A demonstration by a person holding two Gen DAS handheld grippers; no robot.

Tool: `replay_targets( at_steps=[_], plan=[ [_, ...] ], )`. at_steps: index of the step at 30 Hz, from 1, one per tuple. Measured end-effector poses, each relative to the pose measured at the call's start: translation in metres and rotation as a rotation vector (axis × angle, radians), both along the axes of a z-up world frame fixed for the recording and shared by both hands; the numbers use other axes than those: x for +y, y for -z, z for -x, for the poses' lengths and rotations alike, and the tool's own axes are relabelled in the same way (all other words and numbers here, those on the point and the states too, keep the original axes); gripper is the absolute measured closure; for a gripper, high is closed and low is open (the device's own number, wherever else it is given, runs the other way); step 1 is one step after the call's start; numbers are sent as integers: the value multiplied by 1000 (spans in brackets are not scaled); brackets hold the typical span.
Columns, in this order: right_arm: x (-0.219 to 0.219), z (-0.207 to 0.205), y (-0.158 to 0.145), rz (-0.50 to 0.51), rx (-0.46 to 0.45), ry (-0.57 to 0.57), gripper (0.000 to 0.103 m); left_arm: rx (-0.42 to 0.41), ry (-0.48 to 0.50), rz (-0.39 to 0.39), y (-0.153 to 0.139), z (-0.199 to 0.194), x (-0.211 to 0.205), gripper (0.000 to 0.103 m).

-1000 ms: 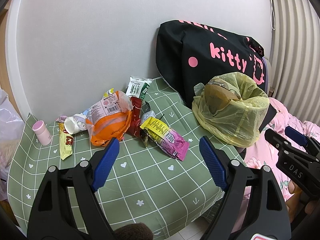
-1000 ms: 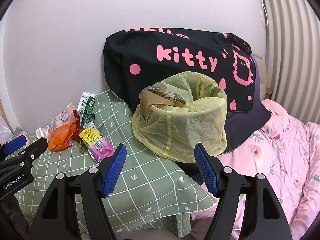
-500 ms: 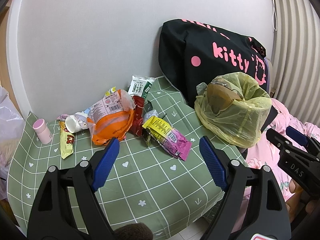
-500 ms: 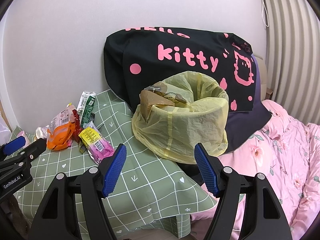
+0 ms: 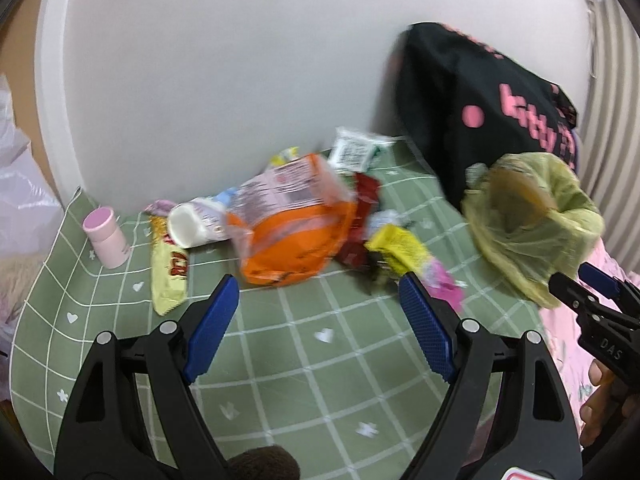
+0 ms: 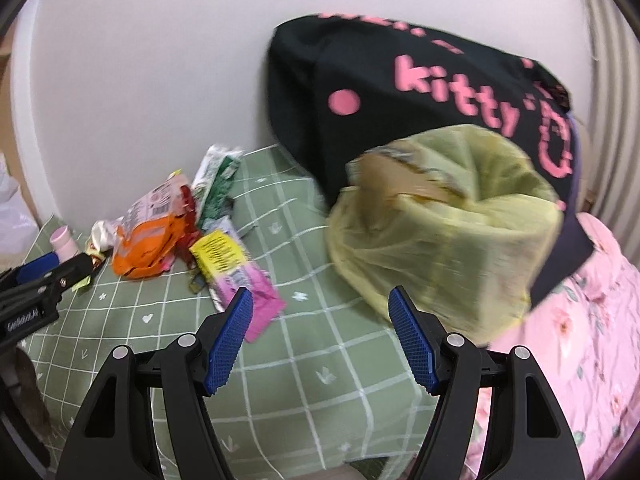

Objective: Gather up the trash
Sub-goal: 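Grasp the yellow-pink snack bar with the right tool while the left tool grasps the orange bag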

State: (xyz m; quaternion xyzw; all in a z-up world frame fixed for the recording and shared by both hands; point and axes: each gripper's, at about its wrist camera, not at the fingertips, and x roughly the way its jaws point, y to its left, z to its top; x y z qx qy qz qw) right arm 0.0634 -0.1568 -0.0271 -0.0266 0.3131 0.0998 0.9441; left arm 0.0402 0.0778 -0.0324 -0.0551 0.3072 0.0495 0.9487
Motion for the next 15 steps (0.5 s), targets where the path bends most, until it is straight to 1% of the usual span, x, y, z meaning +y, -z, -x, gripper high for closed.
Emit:
replay_targets(
  at_steps=[3,5,7,11,14,15],
  plan=[
    [21,-18,10,11,15,-68,36,20,-30,31,7,-14,28,23],
    [36,-32,19,17,34,-119,36,28,-47,50,10,-23,46,19],
    [53,-47,28,27,62,-171,36,33,-59,70,12,-31,61,18],
    [83,-72,42,47,117,-290,39,61,-72,107,18,-43,81,18],
    [103,-92,51,94,146,-358,44,96,-75,133,26,-49,91,18],
    [108,-99,55,108,161,-372,45,102,-76,139,28,-51,93,18]
  ],
)
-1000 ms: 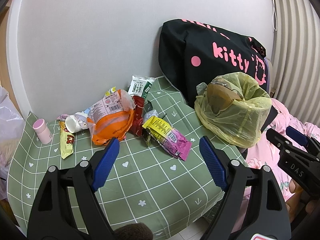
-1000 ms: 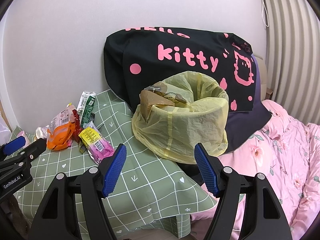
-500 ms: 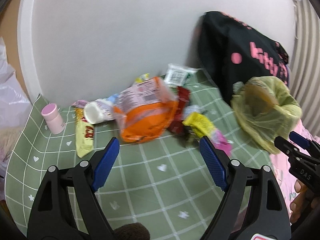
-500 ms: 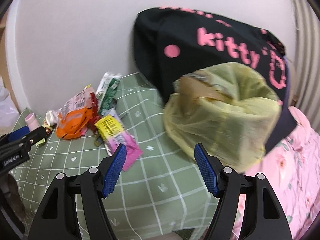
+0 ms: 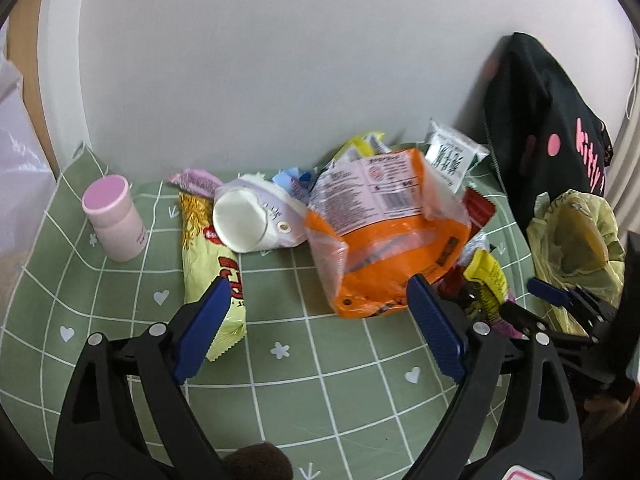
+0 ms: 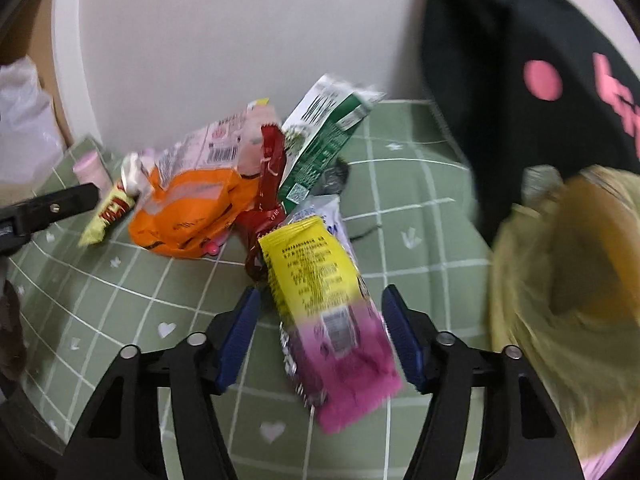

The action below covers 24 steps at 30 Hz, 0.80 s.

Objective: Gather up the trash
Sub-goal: 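Grasp the yellow-pink snack bar with the right tool while the left tool grasps the orange bag, then carry the orange bag and yellow-pink bar into the yellow trash bag with both tools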

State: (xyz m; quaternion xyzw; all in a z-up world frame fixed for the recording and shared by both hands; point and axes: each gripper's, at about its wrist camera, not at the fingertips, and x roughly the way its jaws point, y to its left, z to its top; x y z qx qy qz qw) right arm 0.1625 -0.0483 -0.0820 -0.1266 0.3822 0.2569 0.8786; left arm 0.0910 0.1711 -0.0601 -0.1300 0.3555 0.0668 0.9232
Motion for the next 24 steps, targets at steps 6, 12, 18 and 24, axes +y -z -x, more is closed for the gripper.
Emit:
replay_targets(
  at_steps=[6,12,18,24],
  plan=[
    [6,-29,14,12,109,-67,60,30,-7,26,10,-9,14,19],
    [-12,-16,0,-65,119,-18,76,58,-1,49,15,-21,14,25],
    [-35,3,-15,-133,90,83,78,71,17,74,17,-31,7,34],
    [-47,13,-29,-132,88,147,78,103,-6,92,21,-59,11,41]
  ],
)
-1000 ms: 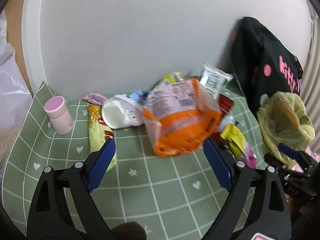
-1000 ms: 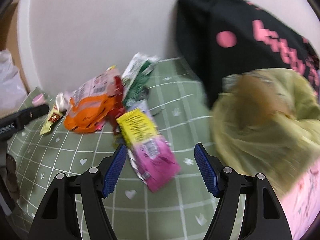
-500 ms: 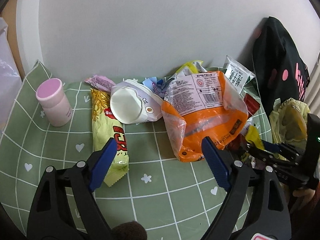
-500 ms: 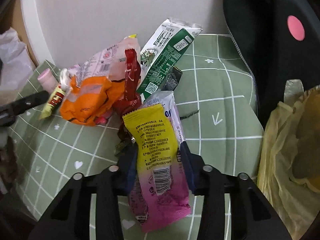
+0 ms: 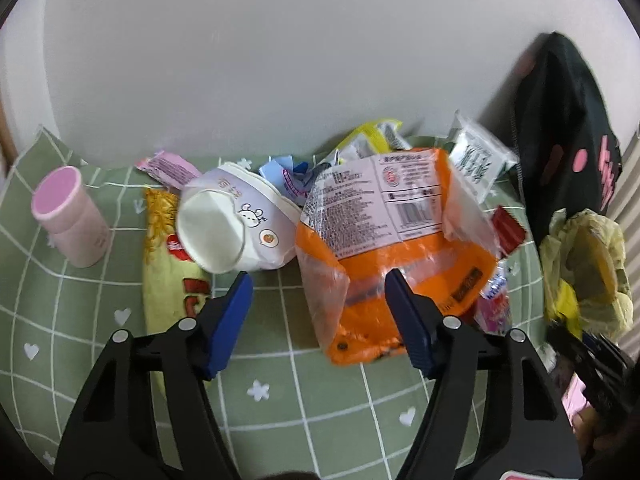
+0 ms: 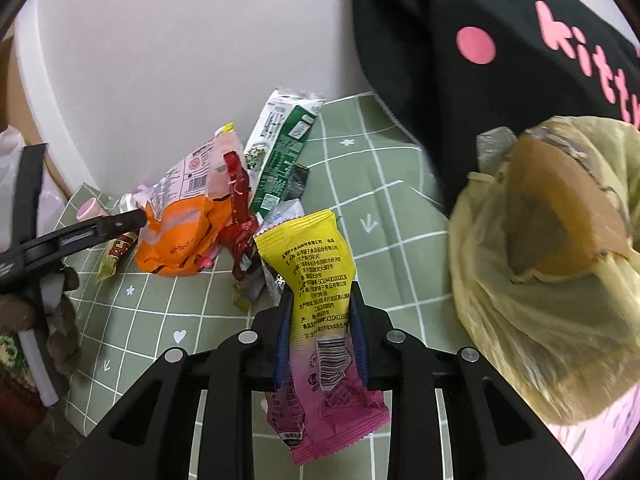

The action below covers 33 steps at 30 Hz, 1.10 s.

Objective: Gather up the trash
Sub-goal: 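Carry the orange bag and yellow-pink bar into the yellow trash bag with both tools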

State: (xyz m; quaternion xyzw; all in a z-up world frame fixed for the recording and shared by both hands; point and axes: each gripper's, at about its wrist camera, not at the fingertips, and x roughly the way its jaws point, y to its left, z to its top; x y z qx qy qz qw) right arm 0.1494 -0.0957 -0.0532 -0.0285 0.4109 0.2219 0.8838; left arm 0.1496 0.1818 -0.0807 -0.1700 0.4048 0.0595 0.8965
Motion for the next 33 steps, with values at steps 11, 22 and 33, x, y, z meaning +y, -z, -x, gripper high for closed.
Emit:
replay_targets(
  at_steps=[11,22,33],
  plan=[
    [-12,12,-24,-19,-16,66,78,-51,14,-70,-39,2,-8,88],
    [-24,17,-68,-22,-148,114,78,-235,146,-102,-117,-4,-33,88],
    [-134,15,-135,23,-292,415,78,-336,580,-105,-158,-54,-158,88]
  ],
)
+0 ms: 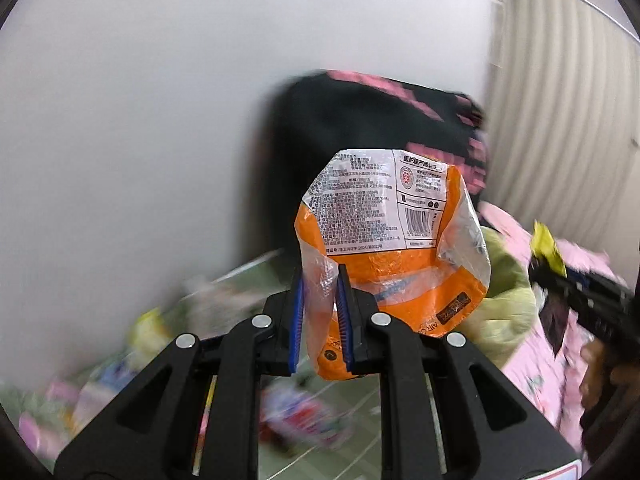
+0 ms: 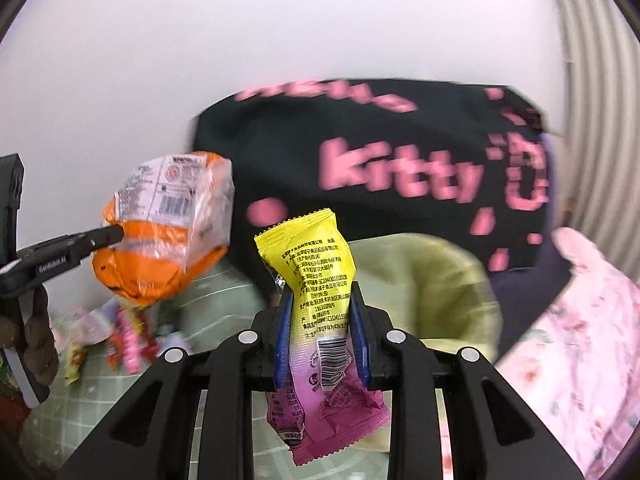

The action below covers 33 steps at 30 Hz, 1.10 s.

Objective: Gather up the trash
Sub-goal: 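Carry the orange bag and yellow-pink bar into the yellow trash bag with both tools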

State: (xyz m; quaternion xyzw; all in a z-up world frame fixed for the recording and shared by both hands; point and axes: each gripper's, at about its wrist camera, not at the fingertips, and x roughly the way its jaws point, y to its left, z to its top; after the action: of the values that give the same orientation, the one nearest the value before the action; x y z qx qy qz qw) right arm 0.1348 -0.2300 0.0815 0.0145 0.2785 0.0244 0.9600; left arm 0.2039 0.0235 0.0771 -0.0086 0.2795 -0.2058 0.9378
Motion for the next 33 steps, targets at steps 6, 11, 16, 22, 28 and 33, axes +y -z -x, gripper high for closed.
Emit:
replay_targets(
  at_steps=[6,11,16,22,28,33],
  plan=[
    [-71,11,-15,36,-2,159,78,93,256,-31,5,-40,-106,88],
    [-115,11,-17,7,-16,206,78,141,340,-205,37,-59,-186,88],
    [-124,-17,-17,-63,-43,129,78,182,309,-361,69,-67,-195,90],
    [-95,-81,7,-255,-12,-76,78,256,239,-275,71,-77,-157,90],
    [-75,-122,74,-184,299,-106,78,264,242,-238,67,-68,-152,90],
    [-83,-121,88,-153,375,-85,78,296,259,-219,75,-74,-174,89]
  ],
)
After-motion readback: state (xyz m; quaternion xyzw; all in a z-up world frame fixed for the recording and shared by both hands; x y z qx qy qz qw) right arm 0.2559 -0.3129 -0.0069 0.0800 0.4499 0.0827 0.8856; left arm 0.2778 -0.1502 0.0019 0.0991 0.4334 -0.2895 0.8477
